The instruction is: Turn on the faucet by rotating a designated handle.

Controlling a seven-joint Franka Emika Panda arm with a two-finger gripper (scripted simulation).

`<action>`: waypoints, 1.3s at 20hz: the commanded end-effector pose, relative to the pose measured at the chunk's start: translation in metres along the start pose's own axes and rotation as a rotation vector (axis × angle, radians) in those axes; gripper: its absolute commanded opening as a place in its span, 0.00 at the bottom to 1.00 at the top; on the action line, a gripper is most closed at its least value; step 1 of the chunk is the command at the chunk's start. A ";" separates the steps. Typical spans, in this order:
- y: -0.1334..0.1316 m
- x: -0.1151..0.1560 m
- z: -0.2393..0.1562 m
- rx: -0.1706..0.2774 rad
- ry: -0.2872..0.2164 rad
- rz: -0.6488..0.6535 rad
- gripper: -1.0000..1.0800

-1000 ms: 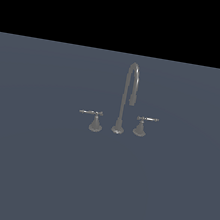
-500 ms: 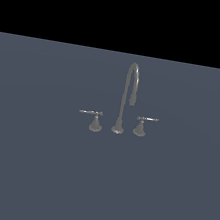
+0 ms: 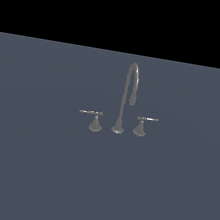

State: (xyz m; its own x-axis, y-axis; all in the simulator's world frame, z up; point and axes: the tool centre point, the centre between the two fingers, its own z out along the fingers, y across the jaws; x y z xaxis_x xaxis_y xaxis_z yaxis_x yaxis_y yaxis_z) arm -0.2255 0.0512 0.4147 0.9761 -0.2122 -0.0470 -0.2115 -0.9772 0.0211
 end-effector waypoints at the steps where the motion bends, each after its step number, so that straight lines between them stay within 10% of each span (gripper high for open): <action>1: -0.011 0.007 0.015 0.003 0.001 0.056 0.00; 26: -0.091 0.104 0.160 0.031 0.009 0.582 0.00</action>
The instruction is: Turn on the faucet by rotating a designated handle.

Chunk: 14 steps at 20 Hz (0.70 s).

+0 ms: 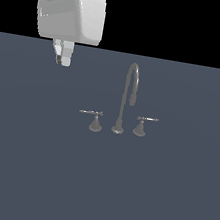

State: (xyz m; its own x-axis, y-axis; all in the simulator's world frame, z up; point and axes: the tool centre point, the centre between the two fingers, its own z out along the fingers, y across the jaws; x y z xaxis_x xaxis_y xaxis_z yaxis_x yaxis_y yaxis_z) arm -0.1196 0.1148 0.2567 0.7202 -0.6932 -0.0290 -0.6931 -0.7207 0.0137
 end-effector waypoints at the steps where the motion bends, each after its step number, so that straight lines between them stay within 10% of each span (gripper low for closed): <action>1: -0.010 0.006 0.013 0.004 0.001 0.049 0.00; 14: -0.051 0.047 0.078 0.013 0.007 0.284 0.00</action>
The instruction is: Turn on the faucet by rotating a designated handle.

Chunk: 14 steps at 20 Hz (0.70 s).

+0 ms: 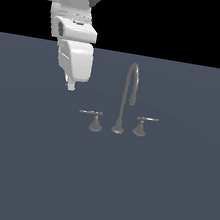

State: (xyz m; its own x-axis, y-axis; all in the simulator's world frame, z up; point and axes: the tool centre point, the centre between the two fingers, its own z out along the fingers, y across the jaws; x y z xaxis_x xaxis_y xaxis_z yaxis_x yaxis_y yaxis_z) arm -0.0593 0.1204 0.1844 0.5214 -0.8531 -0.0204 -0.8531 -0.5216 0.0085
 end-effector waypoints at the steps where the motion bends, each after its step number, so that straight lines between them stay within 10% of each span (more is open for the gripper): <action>1: -0.009 0.007 0.013 0.002 0.002 0.047 0.00; 14: -0.054 0.055 0.084 0.008 0.016 0.310 0.00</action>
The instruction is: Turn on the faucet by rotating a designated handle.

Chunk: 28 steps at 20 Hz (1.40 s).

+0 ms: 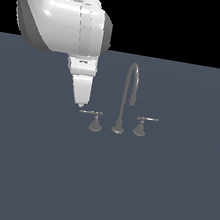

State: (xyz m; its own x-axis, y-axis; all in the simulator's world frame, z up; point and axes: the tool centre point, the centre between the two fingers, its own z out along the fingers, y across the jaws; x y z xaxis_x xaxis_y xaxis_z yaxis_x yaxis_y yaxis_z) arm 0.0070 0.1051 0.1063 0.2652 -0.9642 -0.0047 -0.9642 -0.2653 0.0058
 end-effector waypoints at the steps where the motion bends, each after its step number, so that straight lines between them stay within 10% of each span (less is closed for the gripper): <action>1: -0.009 0.007 0.012 0.002 0.003 0.047 0.00; 28: -0.021 0.020 0.041 0.006 0.004 0.163 0.00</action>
State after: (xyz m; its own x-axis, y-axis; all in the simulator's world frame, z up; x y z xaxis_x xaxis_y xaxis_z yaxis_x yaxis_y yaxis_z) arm 0.0364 0.0895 0.0649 0.1050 -0.9945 0.0001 -0.9945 -0.1050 0.0000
